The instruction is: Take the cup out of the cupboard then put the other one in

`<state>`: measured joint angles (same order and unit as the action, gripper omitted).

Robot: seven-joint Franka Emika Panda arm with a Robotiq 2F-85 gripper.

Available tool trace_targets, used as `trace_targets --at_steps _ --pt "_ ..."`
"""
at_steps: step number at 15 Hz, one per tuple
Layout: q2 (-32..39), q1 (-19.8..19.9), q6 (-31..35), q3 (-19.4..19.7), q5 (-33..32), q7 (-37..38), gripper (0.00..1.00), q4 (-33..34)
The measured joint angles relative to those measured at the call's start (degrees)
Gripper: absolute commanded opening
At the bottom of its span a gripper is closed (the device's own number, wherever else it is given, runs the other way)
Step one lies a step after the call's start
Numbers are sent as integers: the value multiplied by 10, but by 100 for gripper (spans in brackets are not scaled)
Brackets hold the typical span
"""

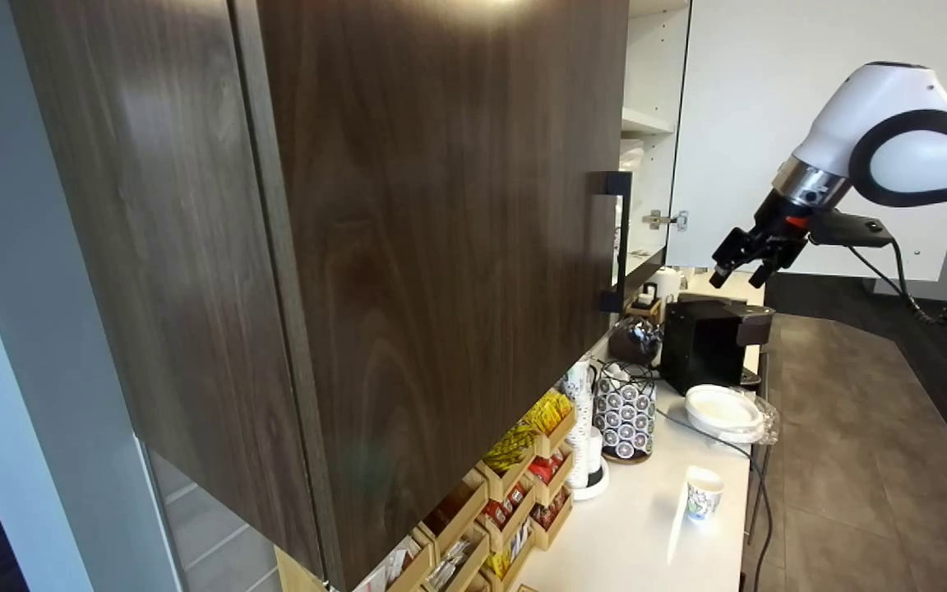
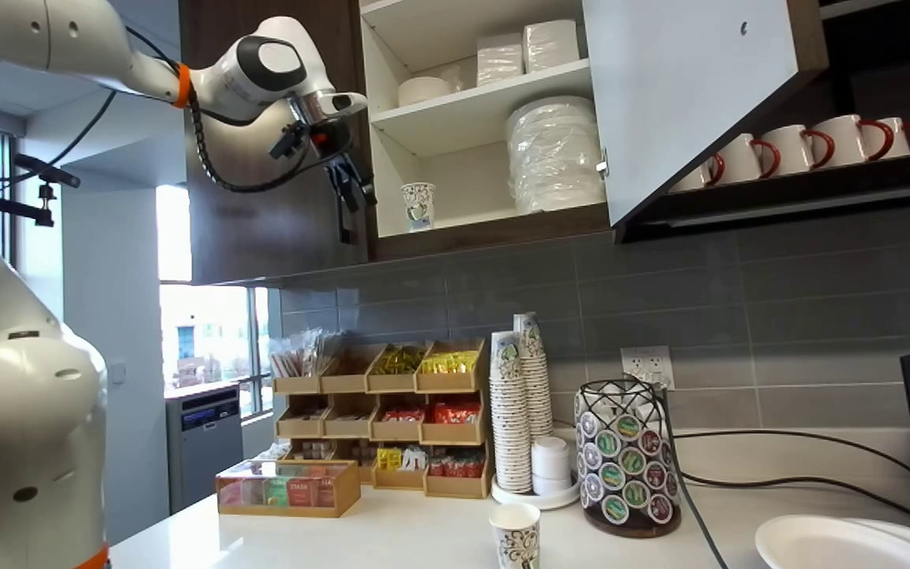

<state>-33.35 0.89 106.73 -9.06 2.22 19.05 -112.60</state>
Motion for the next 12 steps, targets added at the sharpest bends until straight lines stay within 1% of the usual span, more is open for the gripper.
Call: trace_targets --at_steps 5,7,12 --pt "56 0 1 -27 -3 25 100 80" --pt "66 0 1 -28 -3 26 100 91" --pt "68 0 1 -28 -4 26 100 93"
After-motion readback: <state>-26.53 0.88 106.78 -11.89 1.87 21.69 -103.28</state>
